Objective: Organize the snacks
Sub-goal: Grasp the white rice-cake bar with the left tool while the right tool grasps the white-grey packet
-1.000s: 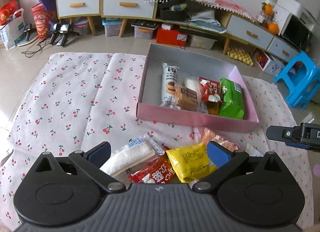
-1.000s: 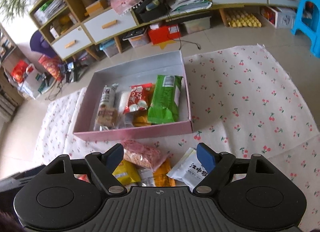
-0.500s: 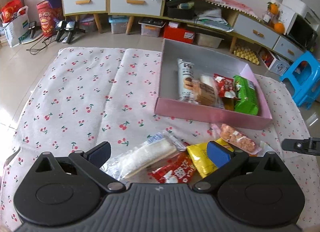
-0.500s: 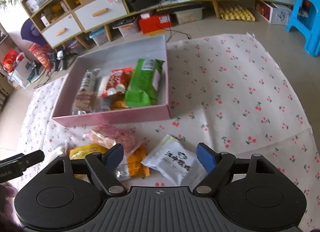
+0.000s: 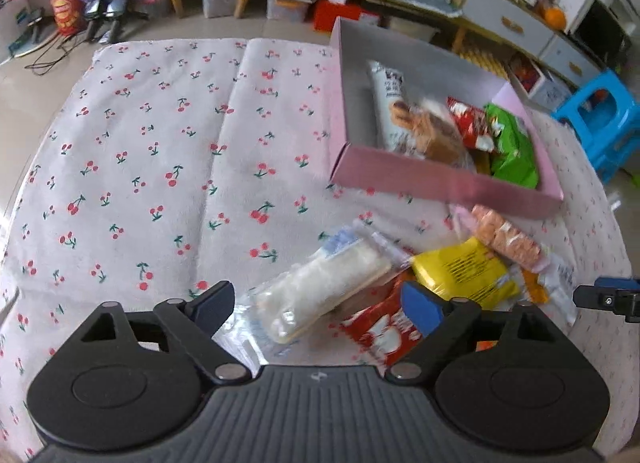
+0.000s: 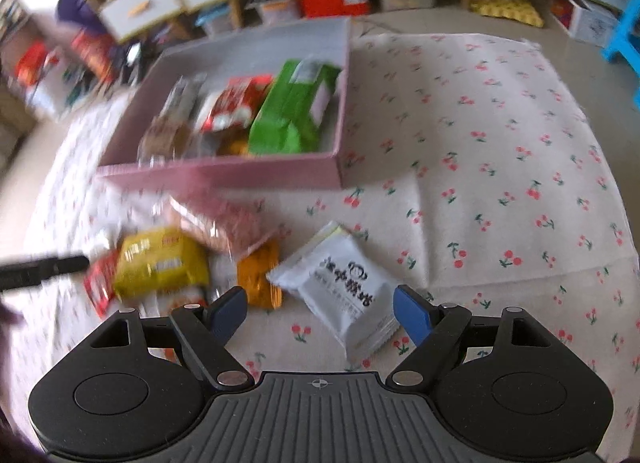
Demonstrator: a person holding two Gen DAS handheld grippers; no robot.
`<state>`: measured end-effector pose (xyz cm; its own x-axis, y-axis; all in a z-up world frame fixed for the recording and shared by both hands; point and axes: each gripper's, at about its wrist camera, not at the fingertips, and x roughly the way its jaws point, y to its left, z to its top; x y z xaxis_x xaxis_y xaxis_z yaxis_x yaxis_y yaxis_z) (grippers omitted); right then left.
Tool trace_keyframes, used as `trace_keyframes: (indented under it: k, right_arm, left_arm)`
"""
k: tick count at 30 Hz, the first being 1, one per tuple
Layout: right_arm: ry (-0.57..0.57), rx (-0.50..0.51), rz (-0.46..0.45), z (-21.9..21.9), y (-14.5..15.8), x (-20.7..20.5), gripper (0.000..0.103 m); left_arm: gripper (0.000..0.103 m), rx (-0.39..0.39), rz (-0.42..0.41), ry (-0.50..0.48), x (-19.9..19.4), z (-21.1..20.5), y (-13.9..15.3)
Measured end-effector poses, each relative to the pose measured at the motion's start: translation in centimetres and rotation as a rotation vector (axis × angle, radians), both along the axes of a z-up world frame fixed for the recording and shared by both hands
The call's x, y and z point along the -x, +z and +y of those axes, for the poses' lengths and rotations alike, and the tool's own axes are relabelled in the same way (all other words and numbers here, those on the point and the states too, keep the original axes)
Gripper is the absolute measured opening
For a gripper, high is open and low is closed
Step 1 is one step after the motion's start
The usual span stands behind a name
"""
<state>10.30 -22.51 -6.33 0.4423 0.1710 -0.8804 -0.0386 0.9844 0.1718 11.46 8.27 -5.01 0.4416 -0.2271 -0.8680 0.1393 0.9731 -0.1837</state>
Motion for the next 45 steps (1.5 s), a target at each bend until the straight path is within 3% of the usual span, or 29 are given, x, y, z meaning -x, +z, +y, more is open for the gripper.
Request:
trace_keyframes:
  k: [9, 18, 24, 30, 34, 41, 45]
  right_arm:
    - [0.15, 0.171, 0.024, 1.0, -2.5, -0.1, 0.082]
    - [0.136, 0.257, -0.017, 1.2, -3.1, -0.5, 0.082]
    - [0.094, 0.255, -0.057, 0.8, -3.3, -1.2, 0.081]
    - [0.034, 0.248, -0.08, 0.3, -3.4, -1.6, 0.078]
    - [0.009, 0.244, -0.094, 0.3, -3.5, -1.8, 0.078]
    - [0.025, 0.21, -0.116, 0.7, -3.4, -1.8, 0.058]
    - [0.014, 0.195, -0.108, 0.7, -3.3, -1.9, 0.055]
  left_arm:
    - [0.079, 0.016, 0.03, -0.105, -0.4, 2.1, -0.7]
    - [0.07, -0.036, 0.006, -0.094, -0.9, 1.9, -1.6]
    - [0.061, -0.071, -0.023, -0.03, -1.3, 1.6, -1.4]
    - [0.061, -0.079, -0.041, 0.055, -1.6, 2.1, -1.6]
    - [0.063, -0.086, -0.052, 0.061, -1.7, 1.9, -1.7]
    - [0.07, -0.147, -0.073, 0.018, -1.3, 0.7, -2.0]
    - [0.052, -0.135, -0.074, 0.063, -1.5, 1.1, -1.7]
